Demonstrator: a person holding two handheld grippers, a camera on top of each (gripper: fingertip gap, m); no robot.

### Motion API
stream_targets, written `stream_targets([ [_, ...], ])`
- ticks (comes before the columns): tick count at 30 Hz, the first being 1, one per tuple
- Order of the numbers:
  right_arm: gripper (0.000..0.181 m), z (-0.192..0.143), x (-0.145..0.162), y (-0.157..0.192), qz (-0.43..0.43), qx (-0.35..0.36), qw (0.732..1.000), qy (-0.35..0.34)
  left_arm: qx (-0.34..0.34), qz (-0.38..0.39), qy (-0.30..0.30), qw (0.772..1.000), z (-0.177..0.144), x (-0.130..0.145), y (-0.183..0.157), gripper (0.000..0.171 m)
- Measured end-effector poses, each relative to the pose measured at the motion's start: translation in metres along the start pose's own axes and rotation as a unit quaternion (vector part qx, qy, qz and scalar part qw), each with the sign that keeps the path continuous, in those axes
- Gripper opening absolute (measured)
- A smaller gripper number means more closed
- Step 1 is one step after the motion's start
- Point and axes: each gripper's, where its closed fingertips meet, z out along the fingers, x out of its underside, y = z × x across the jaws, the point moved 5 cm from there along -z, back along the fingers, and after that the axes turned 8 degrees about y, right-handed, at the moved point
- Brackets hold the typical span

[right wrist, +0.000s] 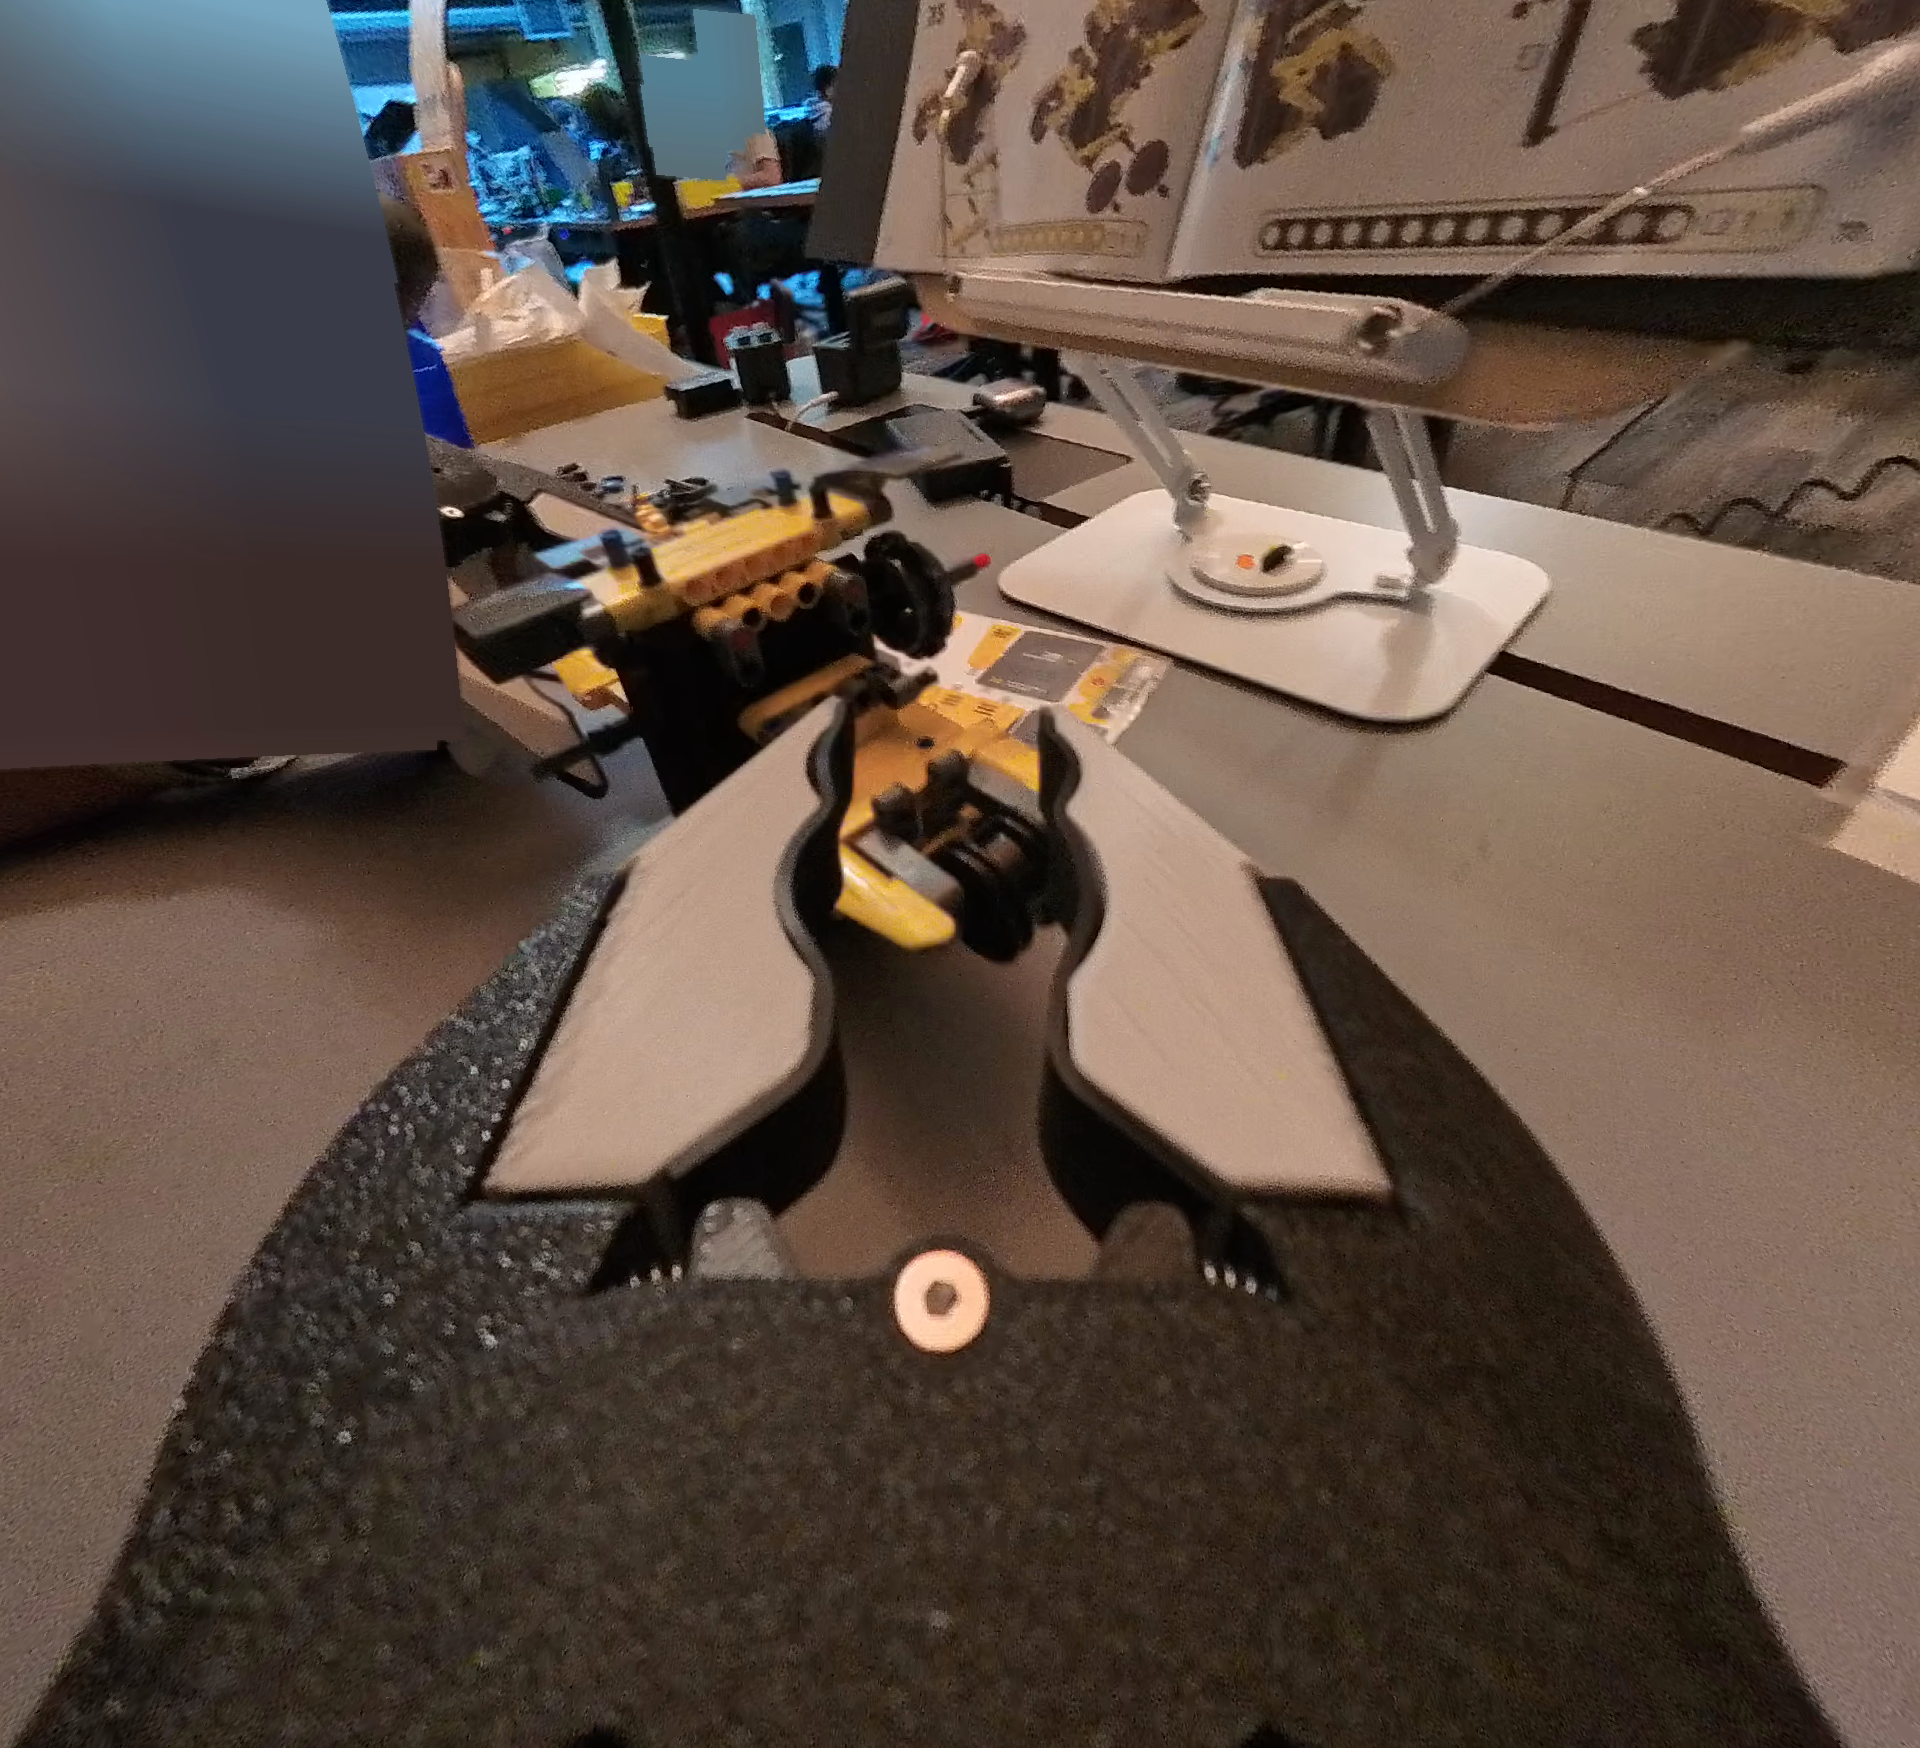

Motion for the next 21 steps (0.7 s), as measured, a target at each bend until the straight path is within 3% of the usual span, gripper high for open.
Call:
stream_targets([
  [8,0.047,0.039,-0.013,0.012,-0.118,-0.064,0.987,0.088,0.0,0.001,0.002,1.0,0.0,0.0,0.0,0.106],
  [14,0.037,0.046,-0.02,-0.002,-0.047,-0.108,0.99,0.077,0.005,0.0,0.002,1.0,0.0,0.0,0.0,0.106],
  [21,0.033,0.055,-0.004,0.004,-0.071,-0.109,0.984,0.123,0.01,0.0,0.002,1.0,0.0,0.0,-0.001,0.106],
])
